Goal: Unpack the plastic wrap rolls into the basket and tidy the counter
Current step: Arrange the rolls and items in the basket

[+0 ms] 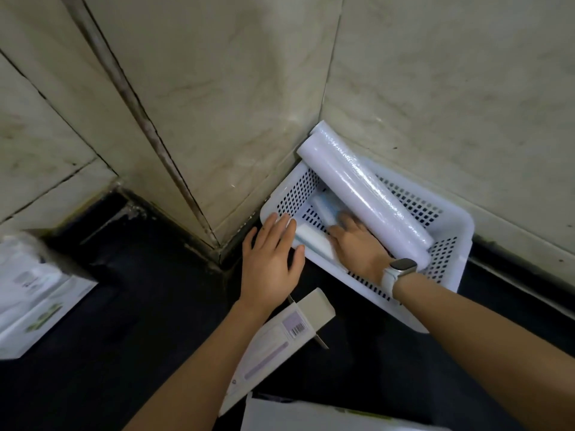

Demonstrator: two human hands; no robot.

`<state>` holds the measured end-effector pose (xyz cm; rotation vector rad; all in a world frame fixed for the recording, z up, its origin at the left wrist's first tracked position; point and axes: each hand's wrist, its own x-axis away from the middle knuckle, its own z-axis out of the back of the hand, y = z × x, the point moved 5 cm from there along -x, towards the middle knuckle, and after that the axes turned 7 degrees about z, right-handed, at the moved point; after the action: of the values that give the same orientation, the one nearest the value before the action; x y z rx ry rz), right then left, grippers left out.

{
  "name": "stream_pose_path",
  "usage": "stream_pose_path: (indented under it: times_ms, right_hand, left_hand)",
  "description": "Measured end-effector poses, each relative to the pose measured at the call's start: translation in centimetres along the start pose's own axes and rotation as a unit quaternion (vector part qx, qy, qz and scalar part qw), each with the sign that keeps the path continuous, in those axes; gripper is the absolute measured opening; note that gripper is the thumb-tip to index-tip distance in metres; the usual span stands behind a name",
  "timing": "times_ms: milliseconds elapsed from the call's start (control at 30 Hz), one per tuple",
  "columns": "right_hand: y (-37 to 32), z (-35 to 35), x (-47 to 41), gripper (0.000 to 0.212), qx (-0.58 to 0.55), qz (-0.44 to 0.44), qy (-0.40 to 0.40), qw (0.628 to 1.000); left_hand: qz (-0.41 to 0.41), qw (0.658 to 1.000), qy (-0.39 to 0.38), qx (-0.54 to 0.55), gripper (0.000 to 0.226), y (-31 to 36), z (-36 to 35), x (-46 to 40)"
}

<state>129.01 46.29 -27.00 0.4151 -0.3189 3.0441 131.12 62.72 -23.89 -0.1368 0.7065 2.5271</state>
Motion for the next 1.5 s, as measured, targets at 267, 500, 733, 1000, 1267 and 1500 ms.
stream_pose_path:
  times_ms: [267, 500, 733, 1000, 1267, 1500]
  right_hand:
    - [-0.1, 0.0, -1.4, 0.027, 0.052, -0.086, 0.015, 0.995]
    - [0.3, -0.8, -0.5, 0.034, 0.023, 0.002, 0.003, 1.000]
    - [1.9, -2.0, 0.7, 0.061, 0.054, 0.073, -0.064, 0.994]
    - [1.3, -1.3, 0.8, 0.068, 0.061, 0.041, -0.024, 0.997]
    - [1.5, 3.6, 3.9, 0.046, -0.228, 0.040, 0.243, 0.942]
    - [1.8, 1.1, 3.4, 0.028, -0.382, -0.083, 0.066, 0.918]
  left_hand:
    - [-0.011, 1.000, 0.018, 0.017, 0.043, -0.2, -0.1, 0.0]
    - [-0.013, 0.999, 0.037, 0.021, 0.044, -0.1, -0.2, 0.1]
    - [-0.008, 0.999, 0.032, 0.024, 0.044, -0.2, -0.4, 0.0]
    - [-0.013, 0.999, 0.027, 0.030, 0.044, -0.4, -0.5, 0.0]
    - [-0.016, 0.999, 0.030, 0.028, 0.043, -0.4, -0.5, 0.1]
    - [-0.005, 0.999, 0.019, 0.029, 0.044, -0.4, -0.4, 0.1]
